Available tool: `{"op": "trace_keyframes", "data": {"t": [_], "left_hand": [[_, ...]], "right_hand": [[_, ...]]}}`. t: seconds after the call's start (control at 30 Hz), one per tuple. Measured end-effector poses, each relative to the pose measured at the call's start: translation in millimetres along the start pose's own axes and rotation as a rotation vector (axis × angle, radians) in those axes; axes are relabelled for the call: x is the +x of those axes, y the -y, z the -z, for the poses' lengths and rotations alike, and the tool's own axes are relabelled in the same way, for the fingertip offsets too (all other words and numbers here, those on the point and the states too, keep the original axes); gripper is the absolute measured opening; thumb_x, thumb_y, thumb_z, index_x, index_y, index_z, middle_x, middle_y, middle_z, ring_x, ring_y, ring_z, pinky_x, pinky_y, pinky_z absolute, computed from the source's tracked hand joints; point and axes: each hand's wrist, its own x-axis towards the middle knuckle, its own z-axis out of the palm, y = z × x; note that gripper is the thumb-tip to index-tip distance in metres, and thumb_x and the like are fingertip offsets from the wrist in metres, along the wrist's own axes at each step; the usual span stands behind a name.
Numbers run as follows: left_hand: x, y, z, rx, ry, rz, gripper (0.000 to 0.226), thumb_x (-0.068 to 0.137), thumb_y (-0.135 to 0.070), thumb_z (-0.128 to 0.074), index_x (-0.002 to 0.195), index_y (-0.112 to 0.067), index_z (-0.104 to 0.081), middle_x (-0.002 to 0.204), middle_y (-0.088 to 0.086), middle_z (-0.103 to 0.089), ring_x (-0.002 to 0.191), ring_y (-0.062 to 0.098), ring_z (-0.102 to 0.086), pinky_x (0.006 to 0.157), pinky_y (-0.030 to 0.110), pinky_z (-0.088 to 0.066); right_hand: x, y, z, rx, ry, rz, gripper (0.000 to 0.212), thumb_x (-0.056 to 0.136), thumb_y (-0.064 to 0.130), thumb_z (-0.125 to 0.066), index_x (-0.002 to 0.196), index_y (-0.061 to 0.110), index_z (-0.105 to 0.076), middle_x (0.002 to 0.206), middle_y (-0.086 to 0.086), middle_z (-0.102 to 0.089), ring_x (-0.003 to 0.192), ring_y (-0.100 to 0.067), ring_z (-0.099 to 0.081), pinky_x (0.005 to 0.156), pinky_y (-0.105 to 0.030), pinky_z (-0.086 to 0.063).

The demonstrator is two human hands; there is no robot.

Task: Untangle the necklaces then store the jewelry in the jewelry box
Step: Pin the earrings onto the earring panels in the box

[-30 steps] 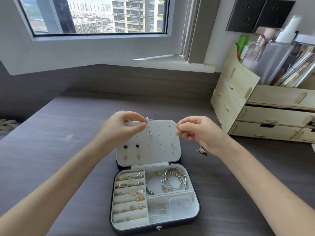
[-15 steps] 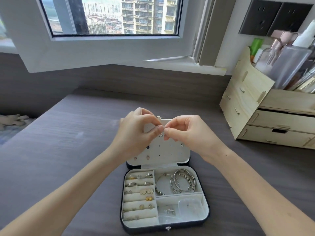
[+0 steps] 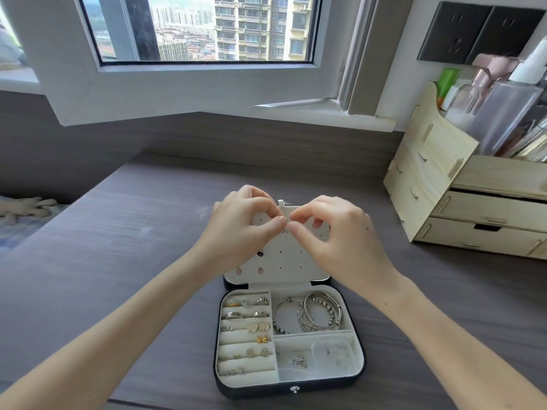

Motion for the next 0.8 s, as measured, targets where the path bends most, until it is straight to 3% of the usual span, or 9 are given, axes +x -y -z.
{"op": "trace_keyframes", "data": {"t": [0.13, 0.23, 0.37, 0.5, 0.63, 0.7, 0.8], "left_hand": [[-0.3, 3.6, 3.0, 0.120, 0.043, -0.136, 0.031, 0.071, -0.063, -0.040, 0.068, -0.038, -0.057, 0.093, -0.019, -0.048, 0.100, 0.010, -0.046, 0.091, 0.041, -0.034], [-0.8, 7.1, 6.6, 0.211, 0.088, -0.255, 0.045, 0.076, -0.059, -0.040, 0.081, -0.025, -0.068, 0.100, -0.014, -0.045, 0.098, 0.011, -0.042, 0.085, 0.038, -0.030], [-1.9, 5.9, 12.8, 0.216, 0.141, -0.324, 0.043, 0.077, -0.058, -0.043, 0.080, -0.025, -0.070, 0.102, -0.013, -0.043, 0.100, 0.009, -0.038, 0.085, 0.033, -0.025], [-4.7, 4.8, 11.0, 0.243, 0.088, -0.353, 0.043, 0.080, -0.056, -0.042, 0.082, -0.023, -0.071, 0.101, -0.014, -0.043, 0.099, 0.009, -0.038, 0.078, 0.029, -0.021], [-5.5, 6.2, 11.8, 0.224, 0.092, -0.352, 0.040, 0.083, -0.054, -0.042, 0.087, -0.025, -0.070, 0.102, -0.014, -0.045, 0.101, 0.014, -0.042, 0.086, 0.020, -0.024], [-6.1, 6.6, 10.7, 0.223, 0.081, -0.371, 0.034, 0.084, -0.051, -0.044, 0.086, -0.027, -0.069, 0.102, -0.013, -0.046, 0.100, 0.016, -0.044, 0.085, 0.022, -0.025], [-6.0, 6.0, 10.8, 0.212, 0.086, -0.362, 0.023, 0.084, -0.051, -0.043, 0.088, -0.035, -0.060, 0.102, -0.014, -0.045, 0.100, 0.014, -0.042, 0.083, 0.025, -0.026]], "right_hand": [[1.7, 2.6, 3.3, 0.072, 0.089, -0.028, 0.015, 0.083, 0.034, -0.062, 0.077, 0.023, -0.070, 0.070, 0.016, -0.062, 0.066, -0.006, -0.052, 0.064, -0.020, -0.037], [3.3, 2.5, 10.0, 0.115, 0.222, -0.030, 0.010, 0.083, 0.025, -0.069, 0.073, 0.023, -0.067, 0.064, 0.019, -0.059, 0.061, -0.005, -0.050, 0.061, -0.017, -0.035], [4.1, 6.7, 16.5, 0.129, 0.316, -0.025, 0.014, 0.082, 0.020, -0.068, 0.068, 0.022, -0.065, 0.054, 0.023, -0.053, 0.057, -0.003, -0.048, 0.056, -0.013, -0.034], [0.7, 11.8, 13.6, 0.167, 0.252, -0.084, 0.018, 0.077, 0.017, -0.070, 0.060, 0.018, -0.063, 0.051, 0.015, -0.055, 0.052, -0.002, -0.048, 0.051, -0.013, -0.034], [-2.8, 14.4, 12.1, 0.527, 0.165, -0.331, 0.016, 0.076, 0.009, -0.074, 0.062, 0.007, -0.067, 0.062, -0.009, -0.066, 0.049, -0.005, -0.047, 0.050, -0.019, -0.038], [-5.8, 15.0, 13.5, 0.619, 0.166, -0.387, 0.015, 0.077, 0.008, -0.074, 0.063, 0.005, -0.068, 0.063, -0.009, -0.067, 0.046, -0.005, -0.046, 0.048, -0.018, -0.038], [-8.8, 15.4, 14.0, 0.558, 0.170, -0.346, 0.012, 0.078, 0.015, -0.074, 0.068, 0.009, -0.071, 0.067, -0.006, -0.069, 0.050, -0.005, -0.052, 0.051, -0.022, -0.044]]}}
